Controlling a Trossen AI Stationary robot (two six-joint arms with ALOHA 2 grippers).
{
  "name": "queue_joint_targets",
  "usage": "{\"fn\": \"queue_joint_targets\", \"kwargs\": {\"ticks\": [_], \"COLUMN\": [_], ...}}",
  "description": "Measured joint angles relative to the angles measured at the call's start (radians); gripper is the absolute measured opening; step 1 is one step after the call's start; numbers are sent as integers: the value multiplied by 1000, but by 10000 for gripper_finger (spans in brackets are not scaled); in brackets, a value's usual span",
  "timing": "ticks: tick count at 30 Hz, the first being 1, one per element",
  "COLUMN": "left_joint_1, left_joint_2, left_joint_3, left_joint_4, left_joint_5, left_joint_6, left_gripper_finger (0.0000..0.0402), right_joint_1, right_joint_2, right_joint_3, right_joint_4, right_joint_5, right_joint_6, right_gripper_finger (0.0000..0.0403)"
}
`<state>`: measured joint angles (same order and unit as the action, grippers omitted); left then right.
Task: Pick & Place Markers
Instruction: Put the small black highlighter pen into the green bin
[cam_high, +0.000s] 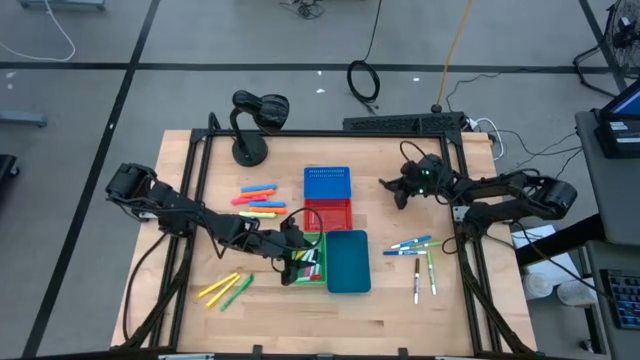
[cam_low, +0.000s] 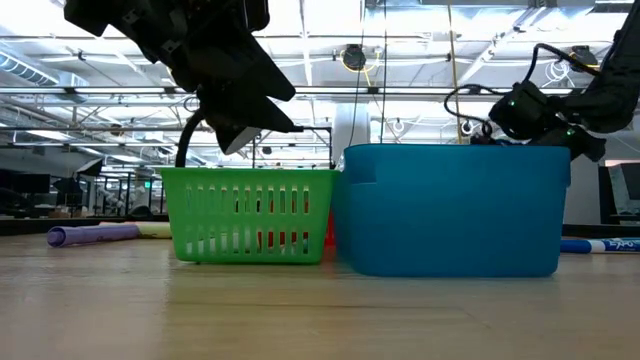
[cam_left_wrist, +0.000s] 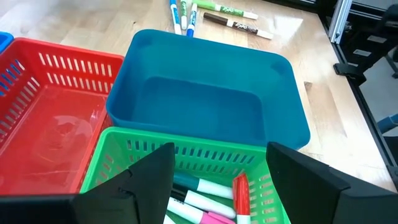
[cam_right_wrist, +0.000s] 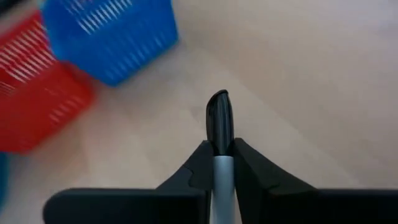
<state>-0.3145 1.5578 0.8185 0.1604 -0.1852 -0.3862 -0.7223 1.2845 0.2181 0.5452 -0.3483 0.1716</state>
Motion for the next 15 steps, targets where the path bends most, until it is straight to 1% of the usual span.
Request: {"fn": "queue_joint_targets", "kwargs": {"ticks": [3,6,9,12,15], "left_joint_1": [0,0,0,-1,0], "left_joint_2": [0,0,0,0,0], "left_joint_3": [0,0,0,0,0], "left_joint_4": [1,2,15,46,105], "left_joint_5": [0,0,-7,-56,-133], "left_joint_6": [12,13,16,35,103], "left_gripper_finger": [255,255,255,255,255], "right_joint_1": [45,104,169,241,326], "right_joint_2": [0,-1,-1,-2,-2], "right_joint_3": [0,1,1,2,3], "right_joint_4": [65,144,234,349,470], "right_joint_5": [-42,-38,-70,-75,-74], "right_joint_6": [23,27,30,69,96], "right_gripper_finger": [30,28,29,31,28]}}
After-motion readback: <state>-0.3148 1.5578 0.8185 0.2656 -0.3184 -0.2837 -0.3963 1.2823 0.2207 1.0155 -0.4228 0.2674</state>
